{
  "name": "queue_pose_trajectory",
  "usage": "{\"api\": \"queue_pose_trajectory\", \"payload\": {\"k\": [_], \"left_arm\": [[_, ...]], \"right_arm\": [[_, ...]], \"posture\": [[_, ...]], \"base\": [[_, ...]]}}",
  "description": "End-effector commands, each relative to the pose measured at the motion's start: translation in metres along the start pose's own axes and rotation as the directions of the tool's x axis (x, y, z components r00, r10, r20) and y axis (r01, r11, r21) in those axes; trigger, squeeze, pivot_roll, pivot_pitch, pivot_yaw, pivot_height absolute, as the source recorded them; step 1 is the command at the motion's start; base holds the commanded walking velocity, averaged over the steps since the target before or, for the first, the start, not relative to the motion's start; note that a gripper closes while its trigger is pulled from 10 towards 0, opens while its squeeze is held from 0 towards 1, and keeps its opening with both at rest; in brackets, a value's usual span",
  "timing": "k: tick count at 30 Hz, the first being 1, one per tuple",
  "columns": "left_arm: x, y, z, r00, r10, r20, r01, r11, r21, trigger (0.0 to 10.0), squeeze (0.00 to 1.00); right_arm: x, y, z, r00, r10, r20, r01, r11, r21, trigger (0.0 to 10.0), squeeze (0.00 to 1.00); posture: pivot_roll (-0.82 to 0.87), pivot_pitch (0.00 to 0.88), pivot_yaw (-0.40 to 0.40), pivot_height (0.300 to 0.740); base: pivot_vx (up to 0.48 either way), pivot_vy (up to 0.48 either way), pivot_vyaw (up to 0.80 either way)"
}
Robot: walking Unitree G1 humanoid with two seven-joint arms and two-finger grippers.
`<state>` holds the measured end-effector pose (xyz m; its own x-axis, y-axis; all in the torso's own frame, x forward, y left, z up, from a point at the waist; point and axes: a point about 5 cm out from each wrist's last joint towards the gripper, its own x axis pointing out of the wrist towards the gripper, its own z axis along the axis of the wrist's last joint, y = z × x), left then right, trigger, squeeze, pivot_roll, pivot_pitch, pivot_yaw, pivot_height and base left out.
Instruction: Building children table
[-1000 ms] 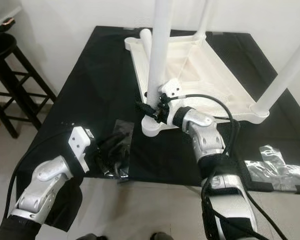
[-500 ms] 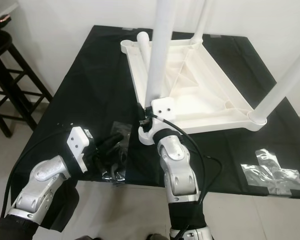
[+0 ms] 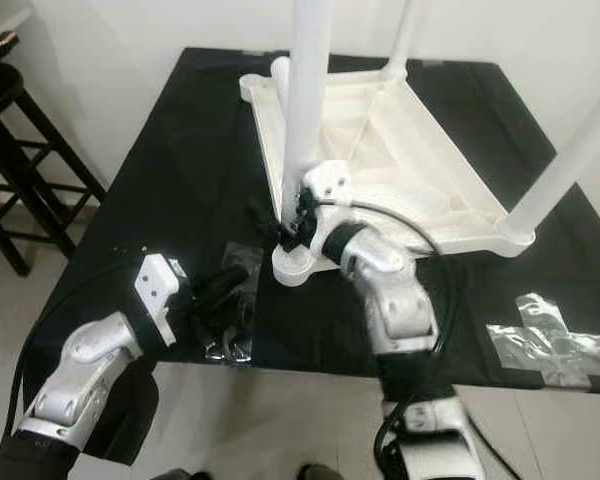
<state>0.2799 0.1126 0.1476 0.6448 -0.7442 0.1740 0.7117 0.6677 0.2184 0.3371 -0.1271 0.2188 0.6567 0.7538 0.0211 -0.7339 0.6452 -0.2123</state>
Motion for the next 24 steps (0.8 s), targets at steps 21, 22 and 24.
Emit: {"api": "queue_pose_trajectory", "payload": {"k": [21, 22, 24], "left_arm": [[-0.001, -0.002, -0.002, 1.0, -0.003, -0.01, 0.003, 1.0, 0.0, 10.0, 0.0], [-0.001, -0.002, -0.002, 1.0, -0.003, -0.01, 0.003, 1.0, 0.0, 10.0, 0.0], [-0.001, -0.002, -0.002, 1.0, -0.002, -0.01, 0.002, 1.0, 0.001, 10.0, 0.0]], "right_arm": [[0.012, -0.025, -0.001, 0.958, 0.286, 0.019, -0.287, 0.955, 0.072, 0.0, 0.0], [0.012, -0.025, -0.001, 0.958, 0.286, 0.019, -0.287, 0.955, 0.072, 0.0, 0.0], [0.005, -0.025, -0.01, 0.97, 0.245, 0.01, -0.245, 0.967, 0.069, 0.0, 0.0]], "posture": [[0.03, 0.145, -0.024, 0.74], [0.03, 0.145, -0.024, 0.74], [0.02, 0.147, -0.024, 0.74]], "base": [[0.0, 0.0, 0.0], [0.0, 0.0, 0.0], [0.0, 0.0, 0.0]]}}
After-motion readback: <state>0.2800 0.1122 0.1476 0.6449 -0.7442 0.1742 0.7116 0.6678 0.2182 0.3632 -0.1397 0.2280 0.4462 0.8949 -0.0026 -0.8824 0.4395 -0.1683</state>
